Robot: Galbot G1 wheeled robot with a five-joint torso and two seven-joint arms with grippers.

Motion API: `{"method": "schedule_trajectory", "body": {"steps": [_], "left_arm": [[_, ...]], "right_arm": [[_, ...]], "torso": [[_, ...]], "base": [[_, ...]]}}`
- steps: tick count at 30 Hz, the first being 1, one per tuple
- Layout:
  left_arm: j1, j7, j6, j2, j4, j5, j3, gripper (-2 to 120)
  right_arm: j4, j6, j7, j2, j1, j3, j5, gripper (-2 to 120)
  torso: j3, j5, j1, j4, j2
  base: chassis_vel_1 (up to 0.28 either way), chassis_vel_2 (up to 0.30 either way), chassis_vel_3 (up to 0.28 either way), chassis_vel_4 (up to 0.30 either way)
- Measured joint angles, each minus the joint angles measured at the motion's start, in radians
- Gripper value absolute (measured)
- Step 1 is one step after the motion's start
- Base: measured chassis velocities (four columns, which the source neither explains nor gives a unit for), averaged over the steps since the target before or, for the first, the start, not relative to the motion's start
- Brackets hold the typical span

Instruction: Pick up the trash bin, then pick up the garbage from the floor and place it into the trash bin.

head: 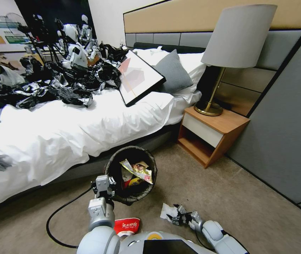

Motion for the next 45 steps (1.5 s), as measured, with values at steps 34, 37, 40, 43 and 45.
{"method": "schedule_trajectory", "body": {"steps": [34, 37, 40, 43, 45], "left_arm": [[0.000, 0.000, 0.000, 0.000, 0.000, 0.000, 0.000, 0], [0.000, 0.000, 0.000, 0.000, 0.000, 0.000, 0.000, 0], [0.000, 0.000, 0.000, 0.000, 0.000, 0.000, 0.000, 0], [0.000, 0.000, 0.000, 0.000, 0.000, 0.000, 0.000, 0], [0.000, 0.000, 0.000, 0.000, 0.000, 0.000, 0.000, 0]], "right_arm": [[0.122, 0.046, 0.016, 0.009, -0.018, 0.036, 0.065, 0], [0.205, 0.061, 0.033, 0.003, -0.028, 0.052, 0.110, 0], [0.346, 0.075, 0.061, 0.006, -0.039, 0.071, 0.167, 0], [0.526, 0.087, 0.091, 0.009, -0.052, 0.083, 0.237, 0], [0.567, 0.091, 0.095, 0.008, -0.053, 0.085, 0.249, 0]], "torso": [[0.000, 0.0006, 0.000, 0.0000, 0.000], [0.000, 0.0004, 0.000, 0.0001, 0.000], [0.000, 0.0005, 0.000, -0.0001, 0.000], [0.000, 0.0005, 0.000, 0.0001, 0.000], [0.000, 0.0004, 0.000, 0.0000, 0.000]], "base": [[0.000, 0.000, 0.000, 0.000], [0.000, 0.000, 0.000, 0.000], [0.000, 0.000, 0.000, 0.000], [0.000, 0.000, 0.000, 0.000], [0.000, 0.000, 0.000, 0.000]]}}
